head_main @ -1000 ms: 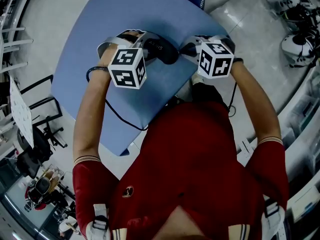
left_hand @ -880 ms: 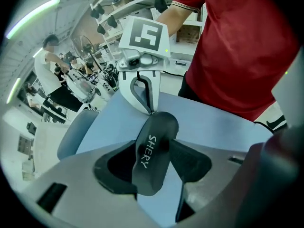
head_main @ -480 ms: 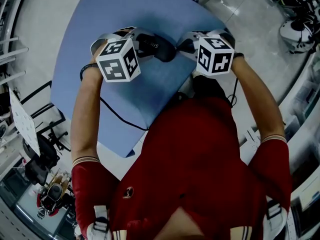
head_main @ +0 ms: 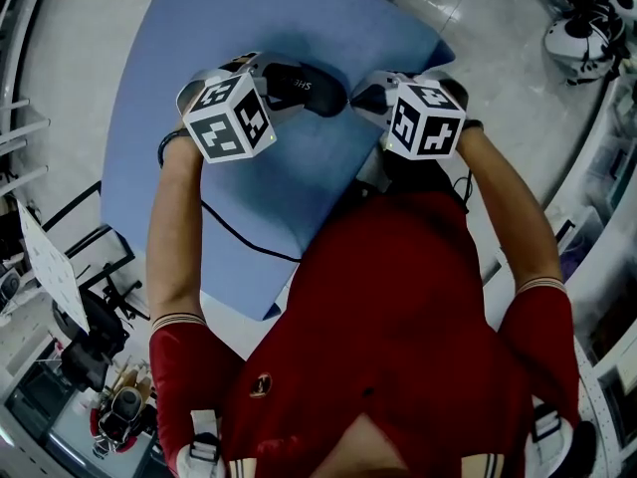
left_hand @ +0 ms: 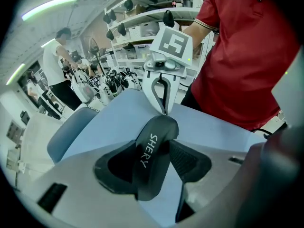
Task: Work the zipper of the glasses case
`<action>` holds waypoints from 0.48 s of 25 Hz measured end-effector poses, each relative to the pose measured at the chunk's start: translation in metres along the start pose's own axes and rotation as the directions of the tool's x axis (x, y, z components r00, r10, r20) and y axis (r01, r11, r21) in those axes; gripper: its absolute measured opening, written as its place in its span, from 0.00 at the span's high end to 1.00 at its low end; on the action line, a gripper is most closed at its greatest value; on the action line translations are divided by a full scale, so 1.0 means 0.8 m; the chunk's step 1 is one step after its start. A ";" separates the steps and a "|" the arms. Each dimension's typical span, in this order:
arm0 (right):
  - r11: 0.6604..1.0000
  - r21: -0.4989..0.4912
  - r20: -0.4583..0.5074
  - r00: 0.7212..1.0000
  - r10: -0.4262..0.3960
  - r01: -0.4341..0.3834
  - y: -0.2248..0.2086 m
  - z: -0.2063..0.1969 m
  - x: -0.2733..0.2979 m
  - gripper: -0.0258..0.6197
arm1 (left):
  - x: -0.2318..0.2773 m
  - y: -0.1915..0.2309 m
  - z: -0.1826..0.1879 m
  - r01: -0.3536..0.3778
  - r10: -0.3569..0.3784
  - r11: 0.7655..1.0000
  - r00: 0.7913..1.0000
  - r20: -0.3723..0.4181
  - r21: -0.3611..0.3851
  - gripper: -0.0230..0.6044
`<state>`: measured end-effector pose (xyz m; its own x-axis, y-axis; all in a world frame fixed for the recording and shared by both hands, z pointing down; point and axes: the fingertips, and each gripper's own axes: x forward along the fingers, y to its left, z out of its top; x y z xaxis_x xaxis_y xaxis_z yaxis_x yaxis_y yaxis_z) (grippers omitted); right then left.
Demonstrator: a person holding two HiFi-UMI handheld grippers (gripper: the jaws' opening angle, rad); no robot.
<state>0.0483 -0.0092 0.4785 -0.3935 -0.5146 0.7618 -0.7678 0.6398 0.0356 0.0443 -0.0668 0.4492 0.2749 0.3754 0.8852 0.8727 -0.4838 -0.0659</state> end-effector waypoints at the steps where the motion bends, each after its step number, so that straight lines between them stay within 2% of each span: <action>1: 1.000 0.019 0.001 1.000 -0.010 0.010 0.003 0.001 0.000 0.96 | 0.000 -0.001 0.000 -0.003 0.003 1.000 1.000 0.006 -0.001 0.64; 8: 0.984 0.151 0.001 0.995 -0.097 0.096 0.021 0.011 0.008 0.96 | -0.002 -0.005 0.000 -0.030 0.031 0.999 0.998 0.056 -0.024 0.64; 12: 0.957 0.242 -0.002 0.987 -0.162 0.158 0.023 0.015 0.016 0.96 | -0.001 -0.005 -0.004 -0.049 0.053 0.998 0.995 0.079 -0.050 0.64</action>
<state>0.0228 -0.0108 0.4812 -0.2629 -0.6107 0.7470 -0.9194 0.3932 -0.0022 0.0392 -0.0678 0.4501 0.3519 0.4107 0.8411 0.8369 -0.5404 -0.0863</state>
